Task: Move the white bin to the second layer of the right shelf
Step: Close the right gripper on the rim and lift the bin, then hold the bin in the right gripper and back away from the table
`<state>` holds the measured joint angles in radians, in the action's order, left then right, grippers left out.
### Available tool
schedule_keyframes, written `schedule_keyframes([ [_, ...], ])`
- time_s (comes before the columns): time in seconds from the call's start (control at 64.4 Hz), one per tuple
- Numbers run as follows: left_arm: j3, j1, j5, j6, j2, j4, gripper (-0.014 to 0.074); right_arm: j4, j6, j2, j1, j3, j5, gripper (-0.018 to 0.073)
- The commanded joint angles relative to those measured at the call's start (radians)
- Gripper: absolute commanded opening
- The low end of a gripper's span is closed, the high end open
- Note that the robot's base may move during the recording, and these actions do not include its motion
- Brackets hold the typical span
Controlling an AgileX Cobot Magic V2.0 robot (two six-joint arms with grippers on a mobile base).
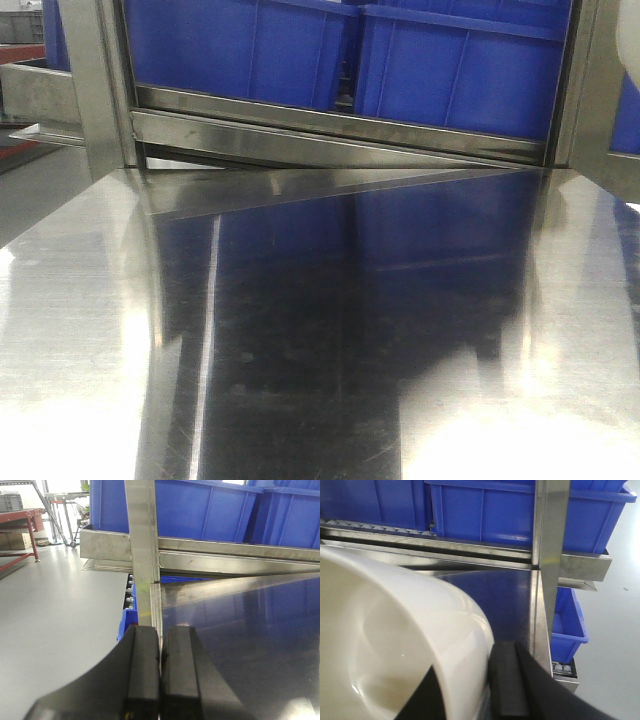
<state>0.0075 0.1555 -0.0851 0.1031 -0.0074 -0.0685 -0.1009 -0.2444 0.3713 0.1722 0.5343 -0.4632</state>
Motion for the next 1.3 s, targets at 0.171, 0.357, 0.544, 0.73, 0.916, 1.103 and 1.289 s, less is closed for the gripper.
schedule_keyframes([
  [0.171,0.037,0.005,0.085,-0.004,-0.014,-0.005,0.0085,0.001,0.006,-0.001,-0.006,0.026,0.115,0.0057],
  [0.357,0.037,0.005,0.085,-0.004,-0.014,-0.005,0.0085,0.001,0.006,-0.001,-0.006,0.026,0.115,0.0057],
  [0.544,0.037,0.005,0.085,-0.004,-0.014,-0.005,0.0085,0.001,0.006,-0.001,-0.006,0.026,0.115,0.0057],
  [0.73,0.037,0.005,0.085,-0.004,-0.014,-0.005,0.0085,0.001,0.006,-0.001,-0.006,0.026,0.115,0.0057],
  [0.916,0.037,0.005,0.085,-0.004,-0.014,-0.005,0.0085,0.001,0.006,-0.001,-0.006,0.026,0.115,0.0057],
  [1.103,0.037,0.005,0.085,-0.004,-0.014,-0.005,0.0085,0.001,0.006,-0.001,-0.006,0.026,0.115,0.0057],
  [1.289,0.037,0.005,0.085,-0.004,-0.014,-0.005,0.0085,0.001,0.006,-0.001,-0.006,0.026,0.115,0.0057],
])
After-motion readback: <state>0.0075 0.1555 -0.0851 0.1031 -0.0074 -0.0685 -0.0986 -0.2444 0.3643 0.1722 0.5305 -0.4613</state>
